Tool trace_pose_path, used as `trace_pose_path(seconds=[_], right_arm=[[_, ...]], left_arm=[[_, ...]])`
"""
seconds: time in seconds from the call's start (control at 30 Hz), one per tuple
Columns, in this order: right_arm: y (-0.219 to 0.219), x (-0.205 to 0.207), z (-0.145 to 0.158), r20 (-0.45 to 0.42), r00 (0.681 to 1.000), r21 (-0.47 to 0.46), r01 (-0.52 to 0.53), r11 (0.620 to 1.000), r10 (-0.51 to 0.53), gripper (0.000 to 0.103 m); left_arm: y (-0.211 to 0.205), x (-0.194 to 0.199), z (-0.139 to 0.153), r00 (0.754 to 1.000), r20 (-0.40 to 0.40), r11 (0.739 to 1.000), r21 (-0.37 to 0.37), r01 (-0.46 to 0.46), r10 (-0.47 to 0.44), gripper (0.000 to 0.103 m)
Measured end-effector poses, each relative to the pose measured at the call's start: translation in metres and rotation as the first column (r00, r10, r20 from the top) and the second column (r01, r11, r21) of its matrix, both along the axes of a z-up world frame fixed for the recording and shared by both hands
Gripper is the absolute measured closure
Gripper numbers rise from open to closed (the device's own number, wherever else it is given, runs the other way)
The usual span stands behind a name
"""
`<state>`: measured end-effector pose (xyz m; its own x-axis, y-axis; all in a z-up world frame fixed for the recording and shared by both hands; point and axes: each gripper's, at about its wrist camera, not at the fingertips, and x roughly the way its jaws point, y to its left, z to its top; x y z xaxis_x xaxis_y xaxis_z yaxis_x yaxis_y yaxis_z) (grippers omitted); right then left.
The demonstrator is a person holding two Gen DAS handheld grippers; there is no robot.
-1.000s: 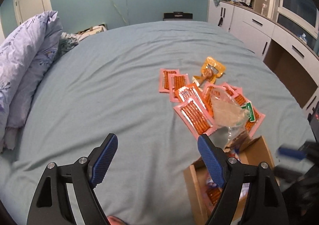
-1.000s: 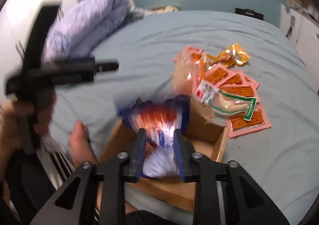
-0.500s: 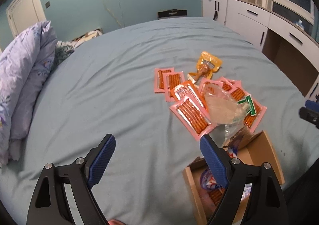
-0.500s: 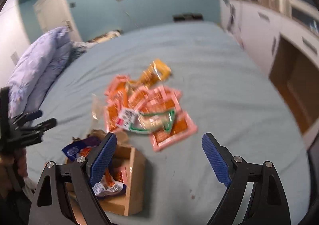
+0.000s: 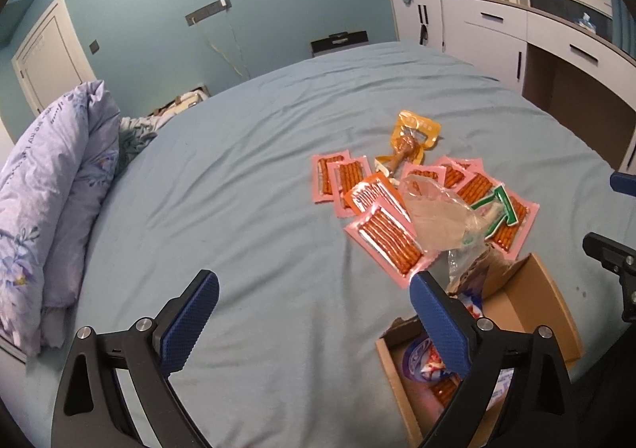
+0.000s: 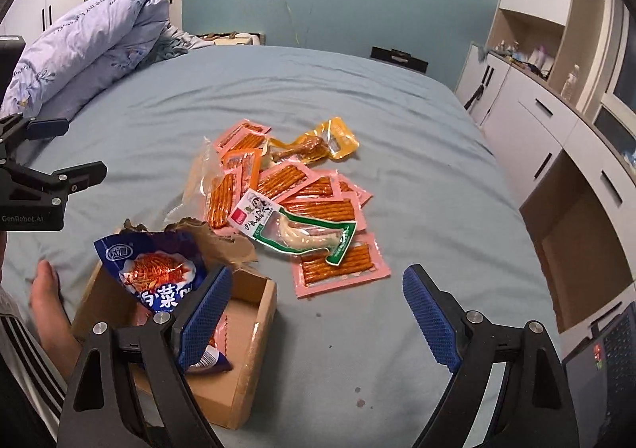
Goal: Organize snacks
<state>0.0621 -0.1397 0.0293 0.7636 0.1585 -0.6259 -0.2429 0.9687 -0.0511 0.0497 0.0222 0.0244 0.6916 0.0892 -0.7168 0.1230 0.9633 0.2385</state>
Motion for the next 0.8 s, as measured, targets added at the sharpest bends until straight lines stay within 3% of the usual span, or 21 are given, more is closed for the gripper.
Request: trace_pose_path(seconds=[0.47, 0.8], right_arm=[[-0.004, 0.015, -0.010, -0.006, 1.000, 0.020, 0.012, 1.000, -0.012, 0.016], [-0.003, 0.015, -0.010, -0.009, 1.000, 0.014, 0.010, 1.000, -0.009, 0.016]], left_arm=[[0.017, 0.002, 0.006, 0.999, 0.011, 0.996, -0.076, -0.050, 0.051, 0.002], [0.016, 0.002, 0.006, 0.999, 0.010, 0.996, -0.071, -0.046, 0.047, 0.002]])
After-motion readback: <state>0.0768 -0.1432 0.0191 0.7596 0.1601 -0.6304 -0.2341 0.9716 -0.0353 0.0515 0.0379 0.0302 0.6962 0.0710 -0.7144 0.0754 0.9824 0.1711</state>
